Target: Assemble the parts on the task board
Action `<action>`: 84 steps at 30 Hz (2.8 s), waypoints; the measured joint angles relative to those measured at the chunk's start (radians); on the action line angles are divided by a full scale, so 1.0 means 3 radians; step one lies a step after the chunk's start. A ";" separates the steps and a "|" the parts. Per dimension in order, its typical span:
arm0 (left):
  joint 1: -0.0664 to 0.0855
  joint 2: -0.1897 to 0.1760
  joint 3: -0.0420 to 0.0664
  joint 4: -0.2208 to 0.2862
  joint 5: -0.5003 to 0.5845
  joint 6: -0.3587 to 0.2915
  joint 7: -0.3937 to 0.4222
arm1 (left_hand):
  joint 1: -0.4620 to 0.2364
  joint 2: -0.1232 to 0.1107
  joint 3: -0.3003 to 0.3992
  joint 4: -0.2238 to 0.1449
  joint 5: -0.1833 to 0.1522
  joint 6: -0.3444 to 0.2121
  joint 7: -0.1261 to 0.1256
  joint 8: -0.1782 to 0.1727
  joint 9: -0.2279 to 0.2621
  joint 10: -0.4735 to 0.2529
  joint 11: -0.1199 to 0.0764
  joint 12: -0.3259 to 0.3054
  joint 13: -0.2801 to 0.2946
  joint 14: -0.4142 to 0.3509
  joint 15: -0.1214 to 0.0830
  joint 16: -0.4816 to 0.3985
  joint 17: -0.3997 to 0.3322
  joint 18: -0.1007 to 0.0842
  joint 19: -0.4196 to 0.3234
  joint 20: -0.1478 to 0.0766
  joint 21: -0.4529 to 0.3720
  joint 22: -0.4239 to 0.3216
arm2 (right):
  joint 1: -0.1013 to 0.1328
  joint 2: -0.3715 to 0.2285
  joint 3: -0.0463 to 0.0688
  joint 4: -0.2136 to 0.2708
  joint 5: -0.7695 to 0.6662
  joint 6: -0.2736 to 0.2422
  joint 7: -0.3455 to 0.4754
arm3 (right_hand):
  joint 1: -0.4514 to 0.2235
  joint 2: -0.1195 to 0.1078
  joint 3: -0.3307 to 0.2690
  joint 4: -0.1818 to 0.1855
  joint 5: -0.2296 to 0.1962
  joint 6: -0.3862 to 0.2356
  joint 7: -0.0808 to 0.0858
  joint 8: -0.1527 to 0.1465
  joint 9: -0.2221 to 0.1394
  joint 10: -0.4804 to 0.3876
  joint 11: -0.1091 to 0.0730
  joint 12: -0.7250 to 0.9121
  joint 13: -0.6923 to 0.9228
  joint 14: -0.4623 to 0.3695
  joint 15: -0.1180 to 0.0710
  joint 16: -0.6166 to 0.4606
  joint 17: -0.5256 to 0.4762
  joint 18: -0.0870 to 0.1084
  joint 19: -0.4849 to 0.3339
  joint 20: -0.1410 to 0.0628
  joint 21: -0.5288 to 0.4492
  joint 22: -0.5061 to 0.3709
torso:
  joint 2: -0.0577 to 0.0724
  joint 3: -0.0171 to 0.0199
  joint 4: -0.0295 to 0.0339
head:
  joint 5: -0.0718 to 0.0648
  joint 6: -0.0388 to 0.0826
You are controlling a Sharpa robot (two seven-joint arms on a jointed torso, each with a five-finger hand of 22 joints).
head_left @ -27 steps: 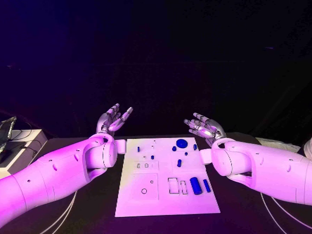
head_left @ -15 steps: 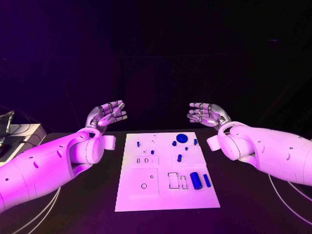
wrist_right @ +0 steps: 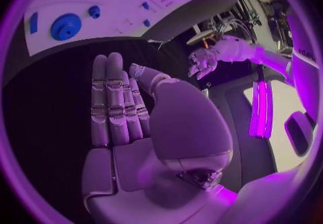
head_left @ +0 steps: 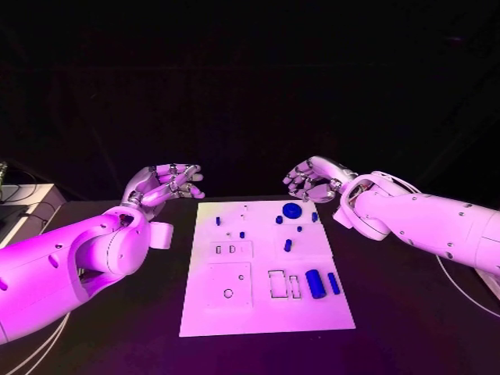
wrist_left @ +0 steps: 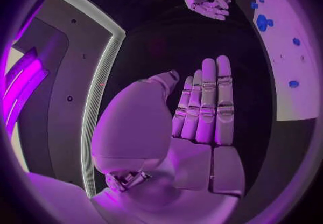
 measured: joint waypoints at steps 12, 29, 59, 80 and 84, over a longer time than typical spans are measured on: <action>-0.0001 -0.0165 0.0067 0.0342 -0.0114 0.0113 -0.0054 | -0.0071 -0.0095 0.0177 -0.0133 -0.0017 0.0012 -0.0012 0.0019 0.0124 0.0152 -0.0049 -0.0082 0.0078 -0.0082 -0.0082 0.1124 0.0818 -0.0001 -0.0029 -0.0086 0.0903 0.0581 | 0.0080 0.0069 0.0004 0.0071 -0.1326 0.0122 -0.0679 | -0.0175 -0.0310 0.0243 0.0156 -0.0015 0.0265 -0.0113 -0.0041 0.0111 0.0269 -0.0118 -0.0048 0.0041 0.0330 -0.0115 0.2193 0.1898 -0.0221 0.0937 -0.0090 0.1847 0.2117 | 0.0188 -0.0023 0.0065 | -0.0042 0.0030; -0.0002 -0.0203 0.0108 0.0430 -0.0180 0.0173 -0.0094 | -0.0104 -0.0124 0.0204 -0.0160 -0.0017 -0.0002 -0.0023 0.0020 0.0171 0.0133 -0.0031 -0.0082 0.0139 -0.0121 -0.0071 0.1348 0.0945 -0.0001 -0.0122 -0.0070 0.1348 0.0875 | 0.0031 0.0151 -0.0015 0.0066 -0.1793 0.0368 -0.1018 | -0.0250 -0.0424 0.0230 0.0227 -0.0037 0.0190 -0.0111 -0.0095 0.0161 0.0010 -0.0079 -0.0051 0.0046 0.0341 -0.0103 0.2693 0.2325 -0.0286 0.1128 -0.0059 0.2229 0.2648 | 0.0308 -0.0041 0.0121 | -0.0097 0.0035; -0.0002 -0.0205 0.0124 0.0397 -0.0196 0.0219 -0.0124 | -0.0129 -0.0125 0.0213 -0.0151 -0.0017 -0.0036 -0.0012 0.0020 0.0180 0.0097 -0.0020 -0.0082 0.0149 -0.0121 -0.0070 0.1393 0.0956 -0.0001 -0.0158 -0.0059 0.1435 0.0938 | -0.0006 0.0213 -0.0015 0.0001 -0.1892 0.0436 -0.1146 | -0.0242 -0.0397 0.0243 0.0298 -0.0017 0.0180 -0.0101 -0.0095 0.0202 -0.0015 -0.0080 -0.0051 0.0079 0.0353 -0.0091 0.2751 0.2337 -0.0285 0.1128 -0.0059 0.2242 0.2664 | 0.0389 -0.0045 0.0132 | -0.0072 0.0032; -0.0002 -0.0195 0.0125 0.0350 -0.0198 0.0238 -0.0147 | -0.0142 -0.0112 0.0223 -0.0161 -0.0017 -0.0036 -0.0012 0.0020 0.0182 0.0085 -0.0032 -0.0082 0.0152 -0.0121 -0.0070 0.1393 0.0958 -0.0002 -0.0169 -0.0071 0.1455 0.0956 | -0.0010 0.0214 -0.0017 0.0034 -0.1880 0.0258 -0.1183 | -0.0096 -0.0207 0.0447 0.0257 -0.0207 0.0488 -0.0229 0.0185 0.0398 0.0361 -0.0147 0.0049 0.0241 0.0346 -0.0182 0.2867 0.2358 -0.0285 0.1225 -0.0132 0.2420 0.2945 | 0.0420 -0.0045 0.0133 | -0.0081 0.0038; -0.0002 -0.0195 0.0125 0.0344 -0.0198 0.0240 -0.0150 | -0.0142 -0.0112 0.0223 -0.0161 -0.0017 -0.0036 -0.0012 0.0020 0.0186 0.0085 -0.0032 -0.0082 0.0152 -0.0121 -0.0070 0.1393 0.0958 -0.0002 -0.0170 -0.0071 0.1466 0.0959 | -0.0014 0.0214 -0.0018 0.0054 -0.1882 0.0132 -0.1230 | -0.0101 -0.0203 0.0468 0.0234 -0.0202 0.0493 -0.0234 0.0202 0.0398 0.0361 -0.0147 0.0049 0.0242 0.0353 -0.0199 0.2867 0.2350 -0.0336 0.1236 -0.0143 0.2435 0.2976 | 0.0424 -0.0045 0.0133 | -0.0082 0.0047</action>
